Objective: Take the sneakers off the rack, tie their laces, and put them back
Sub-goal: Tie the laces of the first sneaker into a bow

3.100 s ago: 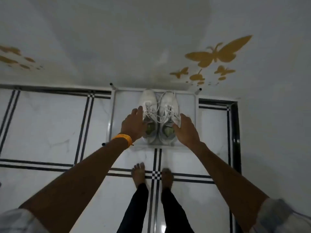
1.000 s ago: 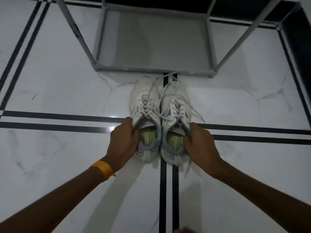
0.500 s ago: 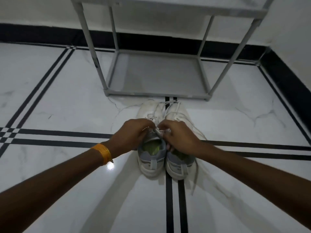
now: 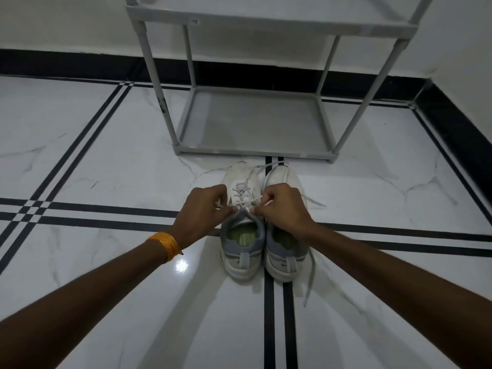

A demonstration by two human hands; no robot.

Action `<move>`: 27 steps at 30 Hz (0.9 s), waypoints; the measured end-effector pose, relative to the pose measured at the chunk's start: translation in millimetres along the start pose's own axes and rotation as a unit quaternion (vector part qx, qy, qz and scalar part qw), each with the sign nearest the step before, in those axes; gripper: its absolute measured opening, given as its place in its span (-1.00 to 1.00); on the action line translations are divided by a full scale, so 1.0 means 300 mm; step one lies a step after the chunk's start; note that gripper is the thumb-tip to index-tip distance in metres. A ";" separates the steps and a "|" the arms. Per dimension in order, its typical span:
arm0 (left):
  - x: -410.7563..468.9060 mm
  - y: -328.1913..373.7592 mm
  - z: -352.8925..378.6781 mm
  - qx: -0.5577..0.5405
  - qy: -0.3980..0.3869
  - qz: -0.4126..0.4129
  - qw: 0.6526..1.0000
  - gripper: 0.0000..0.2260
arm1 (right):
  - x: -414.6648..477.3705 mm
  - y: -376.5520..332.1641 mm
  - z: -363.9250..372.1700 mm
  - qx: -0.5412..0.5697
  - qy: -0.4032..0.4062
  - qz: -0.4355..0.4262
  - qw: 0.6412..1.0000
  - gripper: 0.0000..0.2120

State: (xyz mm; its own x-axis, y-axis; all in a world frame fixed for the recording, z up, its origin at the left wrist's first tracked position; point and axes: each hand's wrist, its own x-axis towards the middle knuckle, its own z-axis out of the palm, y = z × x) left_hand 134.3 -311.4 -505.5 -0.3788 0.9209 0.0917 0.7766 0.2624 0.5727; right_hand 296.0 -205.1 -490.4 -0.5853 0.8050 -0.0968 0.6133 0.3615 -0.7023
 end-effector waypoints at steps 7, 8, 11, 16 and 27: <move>0.017 0.011 0.011 0.042 -0.009 -0.051 0.998 -0.61 | 0.001 0.001 0.019 -0.066 0.016 0.018 0.998 -0.60; 0.013 0.012 0.016 0.037 -0.007 -0.055 0.998 -0.60 | 0.002 -0.001 0.023 -0.075 0.019 0.017 0.997 -0.61; 0.012 0.018 0.020 0.028 -0.008 -0.063 0.998 -0.57 | 0.009 0.000 0.028 -0.091 0.022 0.014 0.996 -0.63; -0.001 0.021 -0.002 0.031 -0.004 -0.072 0.997 -0.53 | 0.014 0.019 0.031 -0.092 0.015 -0.004 0.996 -0.66; 0.121 0.117 -0.360 -0.232 0.019 0.014 0.972 -0.63 | 0.072 -0.109 -0.355 -0.180 -0.152 -0.093 0.967 -0.65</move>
State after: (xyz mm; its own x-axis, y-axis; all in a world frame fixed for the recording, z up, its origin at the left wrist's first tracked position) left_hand 93.4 -300.0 -394.0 -0.3862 0.9120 0.1383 0.4798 0.0706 0.8745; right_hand 319.8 -149.4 -394.5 -0.7990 0.5544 -0.2330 0.5948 0.6715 -0.4420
